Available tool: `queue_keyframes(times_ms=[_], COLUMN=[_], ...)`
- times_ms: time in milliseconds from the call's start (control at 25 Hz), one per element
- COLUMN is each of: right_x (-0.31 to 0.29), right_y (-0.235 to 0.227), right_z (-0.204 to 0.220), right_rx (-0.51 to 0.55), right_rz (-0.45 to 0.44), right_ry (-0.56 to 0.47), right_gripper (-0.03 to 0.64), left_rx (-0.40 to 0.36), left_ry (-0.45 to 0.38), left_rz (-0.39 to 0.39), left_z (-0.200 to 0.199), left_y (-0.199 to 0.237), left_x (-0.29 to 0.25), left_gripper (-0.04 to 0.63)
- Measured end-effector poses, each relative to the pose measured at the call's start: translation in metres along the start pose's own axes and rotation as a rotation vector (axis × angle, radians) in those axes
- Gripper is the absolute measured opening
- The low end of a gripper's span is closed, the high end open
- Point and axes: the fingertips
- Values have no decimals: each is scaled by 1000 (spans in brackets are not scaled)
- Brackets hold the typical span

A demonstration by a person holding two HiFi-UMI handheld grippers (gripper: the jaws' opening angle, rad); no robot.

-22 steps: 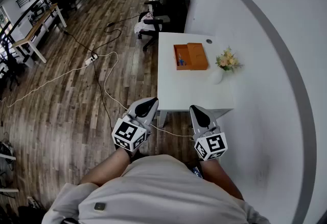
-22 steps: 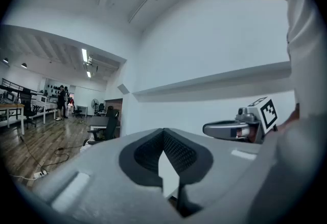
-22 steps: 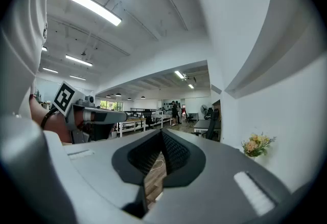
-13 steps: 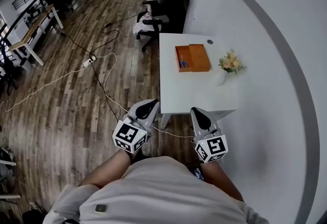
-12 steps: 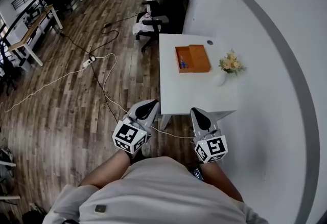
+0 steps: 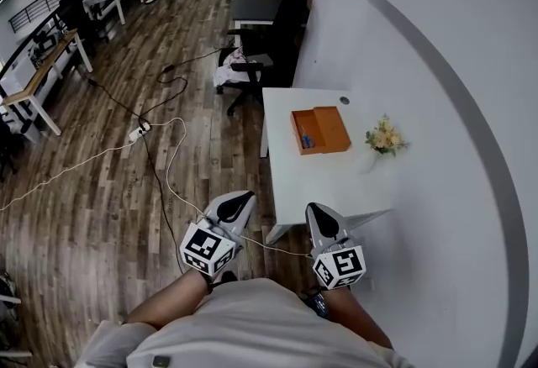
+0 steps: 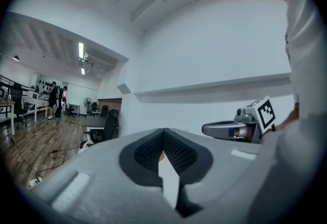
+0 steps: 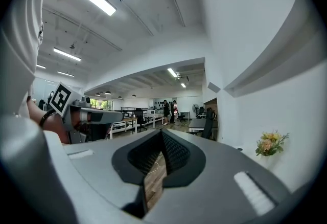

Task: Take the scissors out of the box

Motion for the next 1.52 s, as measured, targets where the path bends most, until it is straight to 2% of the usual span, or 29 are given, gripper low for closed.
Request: queue_keyframes(times_ms=[400,760,1080,1520], right_x=[-44,-79,-114,-130], right_y=[23,3,-55,-181], right_z=[12,20,22,31], right_rx=[-25,-41,-44,-51], right_rz=[70,63,41,37], right_ry=[19,43,41,60], right_gripper=[11,11,11,11], left_rx=[-4,14,8,6], left_ry=[16,30,40,46], left_rz=[47,43,9,21], left_z=[7,10,12,17], left_y=[58,83,101,83], left_x=[18,-7,-62,-192], left_gripper=[3,3,3,3])
Point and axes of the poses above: the fingertips, and each gripper's own axes: x backward along the fingers, y to its left, z out of its underside, and after that the axes turned 3 degrees about -z, right-handed
